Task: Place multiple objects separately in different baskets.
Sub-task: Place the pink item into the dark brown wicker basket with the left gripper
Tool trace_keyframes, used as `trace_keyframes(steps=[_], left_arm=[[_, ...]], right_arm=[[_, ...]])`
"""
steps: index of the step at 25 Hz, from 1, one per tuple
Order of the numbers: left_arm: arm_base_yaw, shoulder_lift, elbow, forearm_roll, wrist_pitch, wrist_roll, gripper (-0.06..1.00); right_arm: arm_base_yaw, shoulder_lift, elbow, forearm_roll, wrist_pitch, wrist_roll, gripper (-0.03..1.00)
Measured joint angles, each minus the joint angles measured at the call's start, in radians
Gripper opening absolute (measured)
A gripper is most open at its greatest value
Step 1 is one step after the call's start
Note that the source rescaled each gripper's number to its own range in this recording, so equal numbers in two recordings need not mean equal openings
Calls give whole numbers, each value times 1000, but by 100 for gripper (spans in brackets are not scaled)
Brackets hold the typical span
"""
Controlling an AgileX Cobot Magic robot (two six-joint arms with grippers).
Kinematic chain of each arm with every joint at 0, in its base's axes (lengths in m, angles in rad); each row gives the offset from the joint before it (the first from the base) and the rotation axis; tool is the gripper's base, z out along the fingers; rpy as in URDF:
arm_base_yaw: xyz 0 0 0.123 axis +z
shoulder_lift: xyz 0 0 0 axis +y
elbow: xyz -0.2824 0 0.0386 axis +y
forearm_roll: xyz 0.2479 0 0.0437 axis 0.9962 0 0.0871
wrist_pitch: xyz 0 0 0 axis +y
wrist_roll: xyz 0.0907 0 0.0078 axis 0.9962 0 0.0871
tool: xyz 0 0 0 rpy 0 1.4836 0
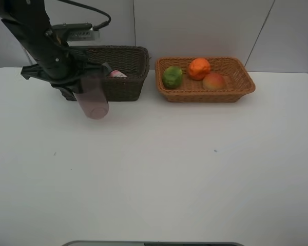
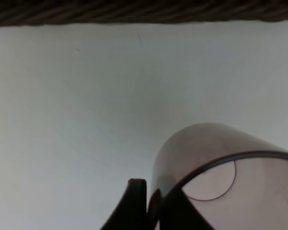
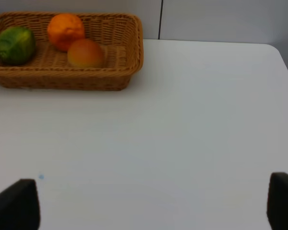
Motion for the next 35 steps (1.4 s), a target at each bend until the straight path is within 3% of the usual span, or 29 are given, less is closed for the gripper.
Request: trace_keyframes(steps=[6, 12, 20, 28, 35], left_arm=[[5, -95, -17, 111, 22, 0, 0], [76, -98, -71, 133, 1, -1, 0], [190, -84, -95, 175, -219, -1, 0], [198, 68, -97, 217, -438, 0, 0], [220, 183, -97, 265, -503, 0, 0]], right_arm=[[0, 0, 0, 0, 0, 0, 100], [0, 0, 0, 0, 0, 0, 100], [0, 0, 0, 0, 0, 0, 100], [0, 0, 0, 0, 0, 0, 100], [0, 0, 0, 0, 0, 0, 100]])
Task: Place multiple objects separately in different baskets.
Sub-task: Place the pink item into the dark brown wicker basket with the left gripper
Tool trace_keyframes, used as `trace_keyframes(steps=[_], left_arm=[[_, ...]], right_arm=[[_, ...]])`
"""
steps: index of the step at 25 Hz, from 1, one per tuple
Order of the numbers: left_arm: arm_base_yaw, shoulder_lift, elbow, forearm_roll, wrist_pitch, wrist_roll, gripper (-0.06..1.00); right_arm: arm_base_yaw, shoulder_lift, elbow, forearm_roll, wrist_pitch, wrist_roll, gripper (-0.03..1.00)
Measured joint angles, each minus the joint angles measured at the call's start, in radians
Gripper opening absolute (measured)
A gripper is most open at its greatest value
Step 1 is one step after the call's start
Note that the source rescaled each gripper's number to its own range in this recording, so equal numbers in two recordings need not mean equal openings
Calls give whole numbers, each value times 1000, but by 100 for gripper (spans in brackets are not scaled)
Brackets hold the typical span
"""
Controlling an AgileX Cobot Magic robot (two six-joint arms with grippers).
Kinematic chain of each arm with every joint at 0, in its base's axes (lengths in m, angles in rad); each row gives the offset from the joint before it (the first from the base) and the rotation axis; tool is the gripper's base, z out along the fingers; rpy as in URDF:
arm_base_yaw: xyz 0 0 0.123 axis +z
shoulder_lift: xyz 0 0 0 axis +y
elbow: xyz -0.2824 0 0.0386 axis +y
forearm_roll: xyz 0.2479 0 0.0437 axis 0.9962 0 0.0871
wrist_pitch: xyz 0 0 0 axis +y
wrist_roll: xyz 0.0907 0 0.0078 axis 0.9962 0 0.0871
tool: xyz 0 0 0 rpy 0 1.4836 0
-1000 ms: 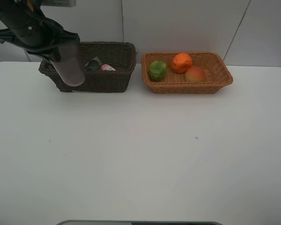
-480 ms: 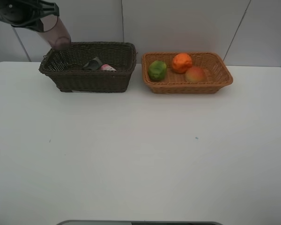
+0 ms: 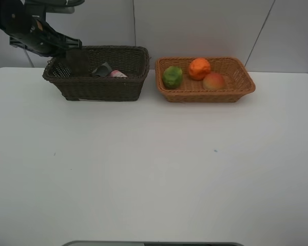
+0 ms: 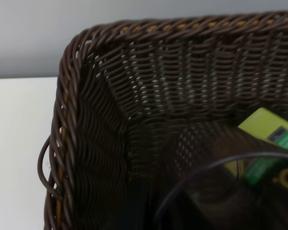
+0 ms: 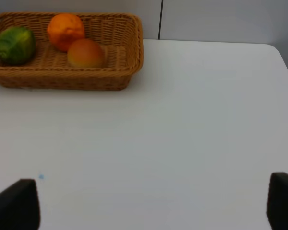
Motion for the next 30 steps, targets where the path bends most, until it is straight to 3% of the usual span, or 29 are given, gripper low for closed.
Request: trace_keyframes(steps=[17, 19, 21, 24, 25, 27, 30], left_arm=[[9, 48, 0, 26, -53, 0, 3], [9, 47, 0, 26, -53, 0, 14], [10, 36, 0, 26, -53, 0, 34], [10, 9, 0, 26, -53, 0, 75], [10, 2, 0, 26, -53, 0, 84], [10, -15, 0, 26, -45, 0, 96], [10, -53, 0, 26, -17, 0, 100]], right_arm=[[0, 0, 0, 0, 0, 0, 100], [0, 0, 0, 0, 0, 0, 100], [0, 0, 0, 0, 0, 0, 100], [0, 0, 0, 0, 0, 0, 100], [0, 0, 0, 0, 0, 0, 100], [0, 0, 0, 0, 0, 0, 100], [0, 0, 0, 0, 0, 0, 100]])
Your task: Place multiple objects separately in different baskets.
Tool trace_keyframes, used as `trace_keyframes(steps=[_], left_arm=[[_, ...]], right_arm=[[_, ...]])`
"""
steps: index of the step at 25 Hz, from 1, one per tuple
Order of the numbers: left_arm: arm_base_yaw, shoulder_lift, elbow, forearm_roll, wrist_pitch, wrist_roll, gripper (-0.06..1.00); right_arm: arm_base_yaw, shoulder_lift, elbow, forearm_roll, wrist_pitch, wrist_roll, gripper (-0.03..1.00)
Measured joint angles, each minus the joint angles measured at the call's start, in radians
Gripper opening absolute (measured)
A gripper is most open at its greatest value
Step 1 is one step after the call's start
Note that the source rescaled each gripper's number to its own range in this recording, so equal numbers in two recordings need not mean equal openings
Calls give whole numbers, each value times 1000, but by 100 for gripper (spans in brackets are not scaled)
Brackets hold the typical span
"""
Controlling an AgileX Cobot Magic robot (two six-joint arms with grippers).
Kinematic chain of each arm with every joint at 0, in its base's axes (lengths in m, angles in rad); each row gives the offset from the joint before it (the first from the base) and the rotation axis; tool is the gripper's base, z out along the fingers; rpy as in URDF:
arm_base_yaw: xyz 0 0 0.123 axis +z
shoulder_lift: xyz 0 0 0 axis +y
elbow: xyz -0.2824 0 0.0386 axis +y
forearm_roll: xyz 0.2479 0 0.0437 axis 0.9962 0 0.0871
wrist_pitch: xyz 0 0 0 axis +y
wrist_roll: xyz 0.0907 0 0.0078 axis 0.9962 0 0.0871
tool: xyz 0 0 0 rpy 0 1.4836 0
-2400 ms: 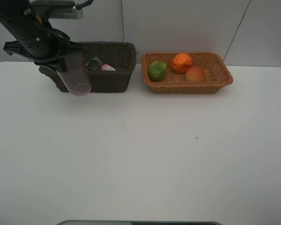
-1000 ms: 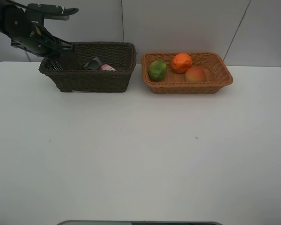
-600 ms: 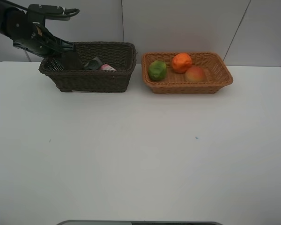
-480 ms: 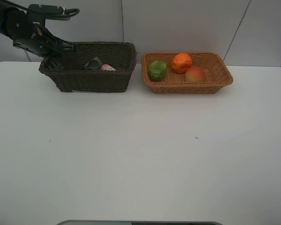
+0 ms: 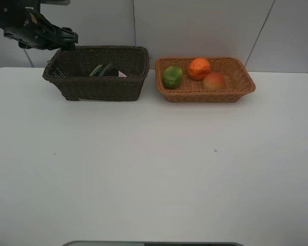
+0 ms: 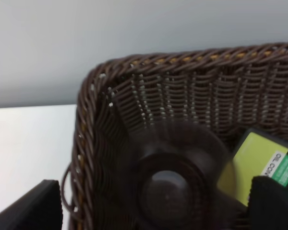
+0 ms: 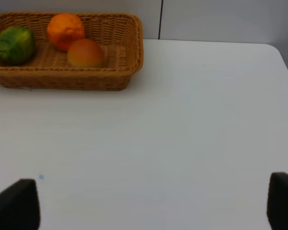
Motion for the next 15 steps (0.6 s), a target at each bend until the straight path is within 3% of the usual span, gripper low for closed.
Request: trace_keyframes(steps=[7, 15], left_arm=[[0, -148, 0, 0, 136, 0, 100], [0, -338, 0, -49, 448, 5, 100]], right_arm=[[0, 0, 0, 0, 0, 0, 100], [0, 0, 0, 0, 0, 0, 100]])
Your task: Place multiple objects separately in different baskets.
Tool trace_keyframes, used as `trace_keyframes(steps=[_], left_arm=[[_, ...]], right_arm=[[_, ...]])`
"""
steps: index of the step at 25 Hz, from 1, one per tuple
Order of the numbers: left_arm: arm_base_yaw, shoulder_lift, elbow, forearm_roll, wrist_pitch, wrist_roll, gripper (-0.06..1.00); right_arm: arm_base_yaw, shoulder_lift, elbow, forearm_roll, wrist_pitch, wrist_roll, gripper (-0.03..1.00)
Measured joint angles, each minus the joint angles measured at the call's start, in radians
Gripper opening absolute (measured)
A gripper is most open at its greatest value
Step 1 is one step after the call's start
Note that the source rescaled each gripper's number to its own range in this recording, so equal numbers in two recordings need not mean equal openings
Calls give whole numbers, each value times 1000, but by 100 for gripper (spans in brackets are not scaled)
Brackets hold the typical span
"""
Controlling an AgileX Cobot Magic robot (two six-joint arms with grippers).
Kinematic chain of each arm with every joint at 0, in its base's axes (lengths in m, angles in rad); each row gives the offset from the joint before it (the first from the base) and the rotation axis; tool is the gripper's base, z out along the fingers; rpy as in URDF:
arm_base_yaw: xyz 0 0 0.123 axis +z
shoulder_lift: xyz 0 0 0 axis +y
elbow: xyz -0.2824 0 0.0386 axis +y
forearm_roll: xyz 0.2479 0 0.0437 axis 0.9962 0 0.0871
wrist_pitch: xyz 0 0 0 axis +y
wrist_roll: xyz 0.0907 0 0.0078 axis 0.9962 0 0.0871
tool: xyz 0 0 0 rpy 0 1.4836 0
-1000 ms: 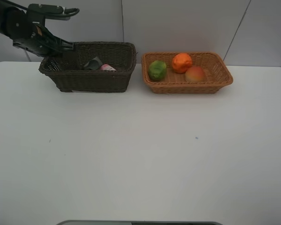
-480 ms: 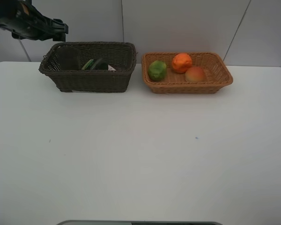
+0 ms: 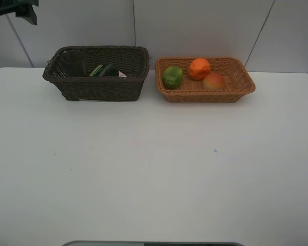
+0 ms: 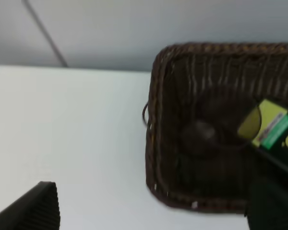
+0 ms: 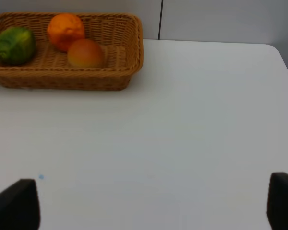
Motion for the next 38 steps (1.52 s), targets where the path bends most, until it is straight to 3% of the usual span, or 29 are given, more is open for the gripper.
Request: trace_keyframes(steps=[6, 19, 25, 32, 38], left_arm=[[0, -113, 35, -76, 199, 80, 100], [0, -651, 432, -142, 199, 144, 100], [0, -913, 580, -154, 247, 152, 100], [0, -1158, 606, -170, 366, 183, 100], [0, -1266, 606, -170, 531, 229, 100]], right_arm=[[0, 0, 0, 0, 0, 0, 100], [0, 0, 0, 0, 0, 0, 100], [0, 0, 0, 0, 0, 0, 100], [0, 0, 0, 0, 0, 0, 100], [0, 0, 0, 0, 0, 0, 100]])
